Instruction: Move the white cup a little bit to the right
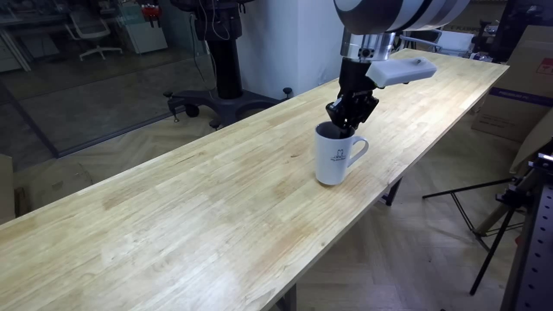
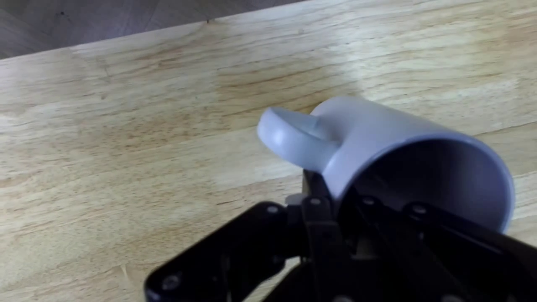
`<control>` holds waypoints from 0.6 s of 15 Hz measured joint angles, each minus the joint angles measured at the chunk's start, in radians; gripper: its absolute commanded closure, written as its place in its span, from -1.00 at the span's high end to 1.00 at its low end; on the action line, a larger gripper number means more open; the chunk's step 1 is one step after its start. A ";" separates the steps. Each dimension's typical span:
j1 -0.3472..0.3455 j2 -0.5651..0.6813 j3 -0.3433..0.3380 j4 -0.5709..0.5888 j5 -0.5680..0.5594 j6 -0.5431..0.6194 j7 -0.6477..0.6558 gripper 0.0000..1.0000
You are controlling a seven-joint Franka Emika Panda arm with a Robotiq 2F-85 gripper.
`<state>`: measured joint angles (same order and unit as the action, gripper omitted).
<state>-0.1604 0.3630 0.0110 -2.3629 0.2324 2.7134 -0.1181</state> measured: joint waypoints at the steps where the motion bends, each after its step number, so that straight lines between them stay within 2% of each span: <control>1: 0.001 0.010 0.000 0.008 0.000 0.000 0.001 -0.95; 9: 0.005 0.064 -0.002 0.074 -0.001 -0.004 0.002 -0.95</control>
<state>-0.1551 0.4269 0.0091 -2.2885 0.2310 2.7093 -0.1159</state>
